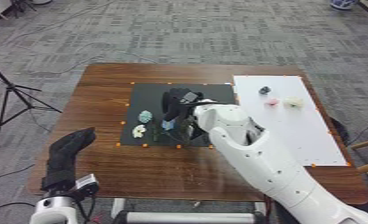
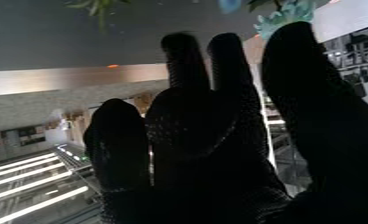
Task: Arrange flowers
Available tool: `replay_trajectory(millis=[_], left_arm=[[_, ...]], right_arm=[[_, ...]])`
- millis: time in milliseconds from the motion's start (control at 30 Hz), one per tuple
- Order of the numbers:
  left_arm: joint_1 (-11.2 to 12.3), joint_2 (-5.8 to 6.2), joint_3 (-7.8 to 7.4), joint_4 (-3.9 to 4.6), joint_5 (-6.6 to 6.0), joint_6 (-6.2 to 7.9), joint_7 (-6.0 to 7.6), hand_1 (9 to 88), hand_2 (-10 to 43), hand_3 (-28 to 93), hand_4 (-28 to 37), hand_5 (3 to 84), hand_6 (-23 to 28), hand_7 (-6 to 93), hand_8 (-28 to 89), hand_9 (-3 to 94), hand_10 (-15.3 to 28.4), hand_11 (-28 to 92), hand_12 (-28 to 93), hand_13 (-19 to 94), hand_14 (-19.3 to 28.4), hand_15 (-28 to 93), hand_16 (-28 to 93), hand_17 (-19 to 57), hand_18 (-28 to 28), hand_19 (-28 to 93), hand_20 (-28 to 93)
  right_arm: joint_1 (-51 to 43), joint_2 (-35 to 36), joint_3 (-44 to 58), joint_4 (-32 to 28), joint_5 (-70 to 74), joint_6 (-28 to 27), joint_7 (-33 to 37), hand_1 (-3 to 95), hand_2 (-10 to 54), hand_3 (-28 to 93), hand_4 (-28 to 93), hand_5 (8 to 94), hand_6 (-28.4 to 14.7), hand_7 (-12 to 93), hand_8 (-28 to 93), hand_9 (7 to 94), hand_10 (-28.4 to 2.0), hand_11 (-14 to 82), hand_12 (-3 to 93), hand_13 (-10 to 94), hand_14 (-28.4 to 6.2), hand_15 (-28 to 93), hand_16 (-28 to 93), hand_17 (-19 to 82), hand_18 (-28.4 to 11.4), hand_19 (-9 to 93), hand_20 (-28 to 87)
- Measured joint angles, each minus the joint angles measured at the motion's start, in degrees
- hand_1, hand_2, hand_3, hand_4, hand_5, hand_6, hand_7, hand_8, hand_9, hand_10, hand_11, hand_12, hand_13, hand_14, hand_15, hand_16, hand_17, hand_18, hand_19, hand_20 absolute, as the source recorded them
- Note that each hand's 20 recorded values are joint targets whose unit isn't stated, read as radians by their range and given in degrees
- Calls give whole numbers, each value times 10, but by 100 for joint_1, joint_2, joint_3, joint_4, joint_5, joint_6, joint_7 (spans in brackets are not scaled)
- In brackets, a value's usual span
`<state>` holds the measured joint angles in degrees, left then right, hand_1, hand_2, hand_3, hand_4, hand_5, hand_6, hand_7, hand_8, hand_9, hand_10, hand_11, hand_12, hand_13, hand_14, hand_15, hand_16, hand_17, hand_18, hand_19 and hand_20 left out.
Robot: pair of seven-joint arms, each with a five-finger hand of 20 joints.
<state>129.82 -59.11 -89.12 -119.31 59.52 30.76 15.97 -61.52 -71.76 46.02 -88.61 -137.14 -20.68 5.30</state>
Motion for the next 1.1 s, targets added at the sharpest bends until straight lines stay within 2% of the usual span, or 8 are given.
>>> replay_trajectory(millis=[233,333,400,467,533,700,867,1100], left_arm=[[8,0,-9,-6,8,-12,-5,307,11,683,-247,531,-2,210,-100,514,137,249,136,401,166,230,5,36,131,155,173],[46,0,-33,-16,4,-11,14,307,11,683,-247,531,-3,211,-100,514,136,249,136,401,166,229,5,36,132,155,173],[82,0,-51,-25,2,-8,20,306,10,684,-246,532,-3,211,-100,514,136,249,136,401,166,229,5,36,132,155,173],[123,-1,-67,-39,-2,-4,26,307,11,682,-246,532,-3,211,-100,514,136,249,136,400,166,229,5,36,131,155,173],[159,-7,-76,-51,-4,-3,32,307,11,682,-246,533,-3,212,-100,514,136,249,136,400,166,229,5,36,132,154,173],[218,-11,-81,-71,-4,-1,38,309,12,680,-246,532,-3,212,-100,514,136,249,136,400,166,229,6,36,132,155,173],[217,-26,-72,-72,-1,-1,40,308,12,680,-244,532,-3,211,-100,513,137,249,136,400,167,229,6,36,132,155,173],[217,-48,-65,-73,3,-5,41,307,12,680,-245,533,-3,211,-100,514,137,248,135,400,166,229,6,36,132,155,173]], right_arm=[[-94,319,219,-457,-8,38,-1,379,-95,662,-169,532,-16,136,-65,585,-141,84,161,832,-40,591,351,556,-152,932,554],[-261,650,465,-782,11,695,44,360,-95,668,-180,493,-27,121,-54,554,-146,80,183,801,-52,603,349,529,-157,931,543],[-336,905,626,-813,67,1295,152,336,-95,673,-195,434,-37,115,-47,479,-160,66,197,756,-68,612,342,500,-172,927,529],[-399,1170,841,-759,113,1637,321,323,-95,672,-198,411,-41,112,-46,459,-164,62,202,747,-72,614,340,492,-177,926,523],[-460,1402,1148,-631,126,1586,471,317,-95,669,-202,406,-43,110,-45,451,-166,60,205,743,-75,617,340,488,-181,926,520],[-448,1866,1626,81,43,847,571,329,-95,664,-211,420,-36,120,-45,467,-163,62,208,741,-82,635,337,488,-180,928,511],[-382,1996,1631,804,-136,859,656,370,-95,671,-210,455,-22,145,-54,509,-154,73,210,749,-78,647,330,499,-176,931,511],[-560,2037,1639,775,-223,1048,706,412,-95,677,-210,517,-13,183,-69,567,-142,113,211,769,-67,651,325,514,-169,932,521]])
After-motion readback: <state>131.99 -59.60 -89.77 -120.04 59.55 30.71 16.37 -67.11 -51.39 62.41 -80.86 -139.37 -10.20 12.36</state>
